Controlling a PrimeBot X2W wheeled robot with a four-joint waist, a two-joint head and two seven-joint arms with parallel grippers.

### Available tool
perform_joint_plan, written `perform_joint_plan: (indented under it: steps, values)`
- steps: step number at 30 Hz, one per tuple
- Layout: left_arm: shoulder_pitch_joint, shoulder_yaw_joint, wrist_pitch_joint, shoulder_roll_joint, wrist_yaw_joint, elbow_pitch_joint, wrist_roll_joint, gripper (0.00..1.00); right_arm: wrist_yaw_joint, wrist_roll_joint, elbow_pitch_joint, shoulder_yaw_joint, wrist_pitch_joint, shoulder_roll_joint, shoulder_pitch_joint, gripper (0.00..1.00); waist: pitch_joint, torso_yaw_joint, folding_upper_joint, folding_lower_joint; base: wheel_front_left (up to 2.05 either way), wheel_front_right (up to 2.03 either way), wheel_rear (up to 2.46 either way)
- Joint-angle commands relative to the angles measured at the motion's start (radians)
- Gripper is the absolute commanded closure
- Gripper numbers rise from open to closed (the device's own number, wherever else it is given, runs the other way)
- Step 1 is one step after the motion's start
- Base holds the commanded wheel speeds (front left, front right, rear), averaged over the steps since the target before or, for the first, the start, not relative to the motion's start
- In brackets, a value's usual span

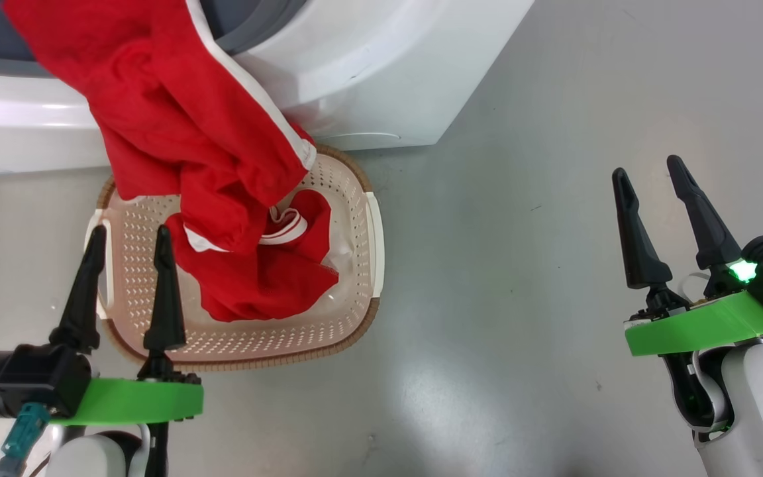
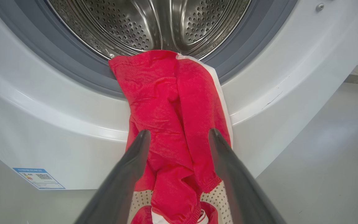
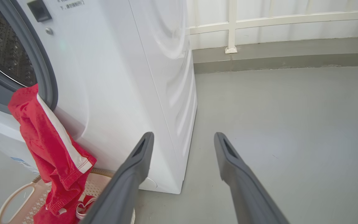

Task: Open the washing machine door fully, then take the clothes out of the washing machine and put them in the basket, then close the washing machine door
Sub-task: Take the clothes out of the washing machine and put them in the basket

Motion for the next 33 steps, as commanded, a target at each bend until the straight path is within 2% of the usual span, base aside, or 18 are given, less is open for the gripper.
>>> perform_joint_plan:
  steps: [1, 18, 23, 33]
  values:
    - [0.027, 0.023, -0.005, 0.015, 0.011, -0.032, -0.008, 0.0, 0.005, -0.01, -0.026, 0.017, -0.006, -0.009, 0.027, 0.0, 0.0, 0.001, -0.0001, 0.0, 0.0, 0.0, 0.0]
    - [-0.003, 0.032, -0.005, 0.015, 0.007, -0.007, -0.037, 0.0, 0.005, -0.009, -0.021, 0.032, -0.006, 0.0, 0.027, 0.0, -0.002, -0.014, -0.0001, 0.0, 0.0, 0.0, 0.0]
    - [-0.073, 0.055, -0.005, 0.015, -0.016, 0.075, -0.074, 0.0, 0.005, -0.009, -0.022, 0.035, -0.006, 0.002, 0.021, 0.0, 0.005, -0.016, -0.0001, 0.0, 0.0, 0.0, 0.0]
    - [-0.295, 0.09, -0.005, 0.029, -0.045, 0.312, -0.03, 0.0, 0.005, -0.008, -0.026, 0.041, -0.006, 0.01, 0.008, 0.0, 0.035, -0.03, -0.0001, 0.0, 0.0, 0.0, 0.0]
